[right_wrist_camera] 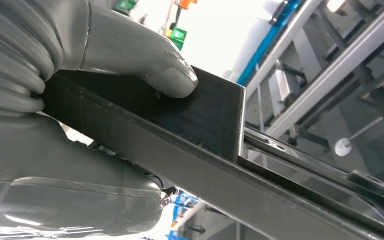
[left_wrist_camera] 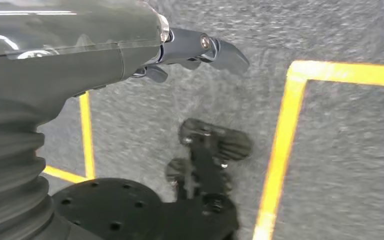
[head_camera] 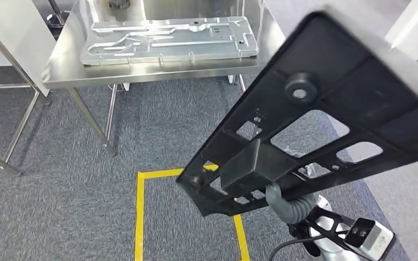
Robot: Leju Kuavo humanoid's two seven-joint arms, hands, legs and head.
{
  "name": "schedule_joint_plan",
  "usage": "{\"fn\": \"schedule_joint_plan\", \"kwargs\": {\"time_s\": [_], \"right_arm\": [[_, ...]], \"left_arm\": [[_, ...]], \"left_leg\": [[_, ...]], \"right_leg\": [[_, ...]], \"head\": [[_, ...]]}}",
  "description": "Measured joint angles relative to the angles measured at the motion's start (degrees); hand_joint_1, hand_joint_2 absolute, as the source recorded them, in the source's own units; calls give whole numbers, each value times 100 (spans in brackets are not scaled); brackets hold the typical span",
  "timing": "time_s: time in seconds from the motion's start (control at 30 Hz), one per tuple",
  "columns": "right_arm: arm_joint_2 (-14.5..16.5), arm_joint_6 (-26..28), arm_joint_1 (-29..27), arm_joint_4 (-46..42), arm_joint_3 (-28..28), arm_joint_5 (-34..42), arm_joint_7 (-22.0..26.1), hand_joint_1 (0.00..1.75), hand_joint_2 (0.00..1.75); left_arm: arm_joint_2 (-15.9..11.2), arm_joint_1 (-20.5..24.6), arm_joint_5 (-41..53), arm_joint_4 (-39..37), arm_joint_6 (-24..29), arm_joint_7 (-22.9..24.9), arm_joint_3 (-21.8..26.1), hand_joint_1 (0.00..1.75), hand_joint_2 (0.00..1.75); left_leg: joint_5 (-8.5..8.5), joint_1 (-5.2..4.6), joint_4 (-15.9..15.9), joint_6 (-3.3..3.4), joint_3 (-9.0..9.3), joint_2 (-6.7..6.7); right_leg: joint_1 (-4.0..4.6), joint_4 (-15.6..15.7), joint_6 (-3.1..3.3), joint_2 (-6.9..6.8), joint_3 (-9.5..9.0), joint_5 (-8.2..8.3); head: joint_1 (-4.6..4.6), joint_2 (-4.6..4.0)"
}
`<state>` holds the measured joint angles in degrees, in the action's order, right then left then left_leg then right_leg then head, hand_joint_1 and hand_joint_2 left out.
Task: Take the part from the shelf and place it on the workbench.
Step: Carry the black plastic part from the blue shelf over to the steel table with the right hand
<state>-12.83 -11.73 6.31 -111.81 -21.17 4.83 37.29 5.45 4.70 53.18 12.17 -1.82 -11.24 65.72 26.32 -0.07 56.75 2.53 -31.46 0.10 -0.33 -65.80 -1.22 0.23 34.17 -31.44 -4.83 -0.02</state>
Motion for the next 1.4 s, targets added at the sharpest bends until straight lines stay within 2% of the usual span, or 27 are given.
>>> {"fn": "schedule_joint_plan", "kwargs": {"time_s": [0.07, 0.1, 0.13, 0.2, 0.23, 0.27, 0.3, 0.4, 0.47, 0.53, 0.57, 0.6, 0.63, 0.67, 0.73, 0.77, 0.83, 0.93, 1.0, 1.07, 1.1, 1.13, 1.17, 1.23, 1.27, 1.3, 1.4], "right_arm": [[9, 5, -23, -10, 9, -3, 0, 175, 175], [11, 9, -37, -10, 11, -6, 0, 175, 175], [11, 13, -47, -10, 13, -11, 0, 175, 175], [11, 20, -55, -14, 15, -33, 0, 175, 175], [11, 22, -56, -16, 16, -45, 0, 175, 175], [11, 23, -57, -19, 16, -57, 0, 175, 175], [11, 26, -61, -23, 18, -65, 0, 175, 175], [-5, 26, -65, -38, 21, -75, 0, 175, 175], [-31, 25, -58, -42, 21, -80, 0, 175, 175], [-42, 32, -49, -41, 19, -83, 1, 175, 175], [-42, 46, -47, -37, 16, -83, 1, 175, 175], [-42, 68, -48, -29, 13, -83, 1, 175, 175], [-42, 105, -47, -18, 8, -91, 0, 175, 175], [-42, 156, -46, -4, 1, -117, 0, 175, 175], [-42, 271, -35, 26, -20, -214, 0, 175, 175], [-42, 332, -28, 41, -35, -275, 0, 175, 175], [-42, 432, -18, 76, -74, -378, 0, 175, 175], [-42, 509, 10, 110, -137, -456, 0, 175, 175], [-38, 525, 34, 135, -162, -470, 0, 175, 175], [-31, 528, 45, 173, -183, -445, 0, 175, 175], [-27, 528, 46, 189, -192, -416, 0, 175, 175], [-26, 528, 46, 201, -199, -385, 0, 175, 175], [-26, 527, 46, 208, -204, -357, 0, 175, 175], [-26, 526, 49, 209, -209, -322, 1, 175, 175], [-26, 526, 50, 205, -211, -310, 1, 175, 175], [-26, 526, 52, 201, -211, -298, 1, 175, 175], [-44, 527, 54, 183, -213, -277, 0, 175, 175]], "left_arm": [[-3, 7, 8, 0, -3, -14, 2, 0, 175], [-3, 4, 11, 0, -4, -18, 3, 0, 175], [-3, -1, 13, 0, -3, -20, 3, 0, 175], [-2, -5, 13, 0, 9, -21, 5, 0, 175], [-1, -3, 13, 0, 17, -20, 7, 0, 175], [-1, 4, 13, 0, 25, -20, 9, 0, 175], [-1, 13, 13, 0, 29, -19, 11, 0, 175], [-3, 31, 14, 0, 40, -15, 15, 0, 175], [-2, 38, 14, 0, 44, -12, 16, 0, 175], [2, 39, 14, 0, 42, -9, 17, 0, 175], [3, 35, 10, 0, 41, -7, 17, 0, 175], [4, 30, 2, 0, 40, -4, 17, 0, 175], [5, 26, -13, 0, 41, -2, 17, 0, 175], [3, 25, -27, 0, 42, -1, 17, 0, 175], [-5, 28, -50, 0, 44, -8, 18, 0, 175], [-11, 37, -54, 0, 42, -14, 18, 0, 175], [-18, 55, -58, 0, 35, -26, 18, 0, 175], [-16, 53, -58, 0, 32, -42, 18, 0, 175], [-14, 57, -57, 0, 28, -46, 19, 0, 175], [-14, 58, -56, 0, 20, -50, 19, 0, 175], [-13, 54, -55, 0, 15, -51, 19, 0, 175], [-13, 47, -53, 0, 10, -51, 20, 0, 175], [-11, 41, -50, 0, 4, -52, 20, 0, 175], [-7, 37, -44, 0, -13, -56, 20, 0, 175], [-5, 39, -42, 0, -22, -60, 19, 0, 175], [-4, 42, -40, 0, -30, -64, 19, 0, 175], [-5, 45, -37, 0, -40, -75, 18, 0, 175]], "left_leg": [[62, -1, 0, 4, 59, -3], [99, 1, 2, -6, 101, -5], [142, 5, 4, -20, 158, -7], [244, 16, 7, -65, 296, -8], [298, 16, 18, -96, 358, -9], [346, 15, 23, -132, 384, -8], [385, 14, 28, -171, 398, -5], [425, 27, 142, -270, 406, 11], [530, 38, 607, -298, 195, 15], [827, 39, 1323, -317, -237, 12], [970, 40, 1604, -326, -446, 11], [1026, 39, 1740, -328, -590, 11], [954, 35, 1690, -317, -644, 10], [751, 27, 1441, -291, -596, 10], [253, -16, 662, -202, -341, 72], [135, -39, 366, -170, -242, 112], [88, -81, 153, -122, -188, 151], [-47, -60, 52, -55, -127, 53], [-104, -24, -7, -28, -82, -3], [-97, -25, -10, -15, -82, -44], [-84, -24, -9, -17, -77, -62], [-67, -19, -6, -27, -64, -82], [-45, -10, -1, -43, -43, -99], [16, 6, 20, -94, 7, -120], [52, 6, 38, -128, 23, -125], [85, 2, 48, -162, 33, -128], [153, 15, 46, -270, 62, -127]], "right_leg": [[-33, -677, -39, -1, 480, -227], [-50, -817, -55, -3, 639, -229], [-67, -740, -66, -6, 690, -116], [-95, -65, -75, -22, 522, 415], [-93, 296, -68, -37, 418, 633], [-80, 549, -42, -52, 345, 769], [-65, 675, -9, -61, 318, 834], [-39, 715, 111, -49, 267, 814], [-38, 748, 184, -49, 175, 775], [-21, 762, 238, -54, 117, 725], [-6, 761, 253, -47, 99, 703], [10, 761, 262, -39, 79, 681], [25, 760, 267, -29, 53, 660], [39, 760, 270, -21, 20, 639], [59, 757, 269, -41, -50, 598], [62, 756, 256, -55, -71, 582], [60, 759, 202, -94, -91, 553], [57, 701, 104, -148, -105, 464], [37, 264, 49, -107, 82, 195], [2, -490, 3, -74, 461, -145], [-18, -752, -18, -72, 607, -203], [-39, -813, -38, -72, 660, -147], [-59, -638, -55, -73, 596, 13], [-94, 136, -83, -73, 231, 407], [-94, 470, -67, -63, 69, 519], [-89, 676, -39, -53, -32, 558], [-52, 772, 102, -29, -89, 510]], "head": [[0, 0], [0, 0], [0, 0], [0, 0], [-1, 0], [-1, 0], [-1, 0], [-1, 0], [-1, 0], [-1, 0], [-2, 0], [-1, 0], [-1, 0], [-1, 0], [-1, 0], [-1, 0], [-1, 0], [0, 0], [0, 0], [0, 0], [0, 0], [0, 0], [0, 0], [0, 0], [-1, 0], [-1, 0], [-1, 0]]}}
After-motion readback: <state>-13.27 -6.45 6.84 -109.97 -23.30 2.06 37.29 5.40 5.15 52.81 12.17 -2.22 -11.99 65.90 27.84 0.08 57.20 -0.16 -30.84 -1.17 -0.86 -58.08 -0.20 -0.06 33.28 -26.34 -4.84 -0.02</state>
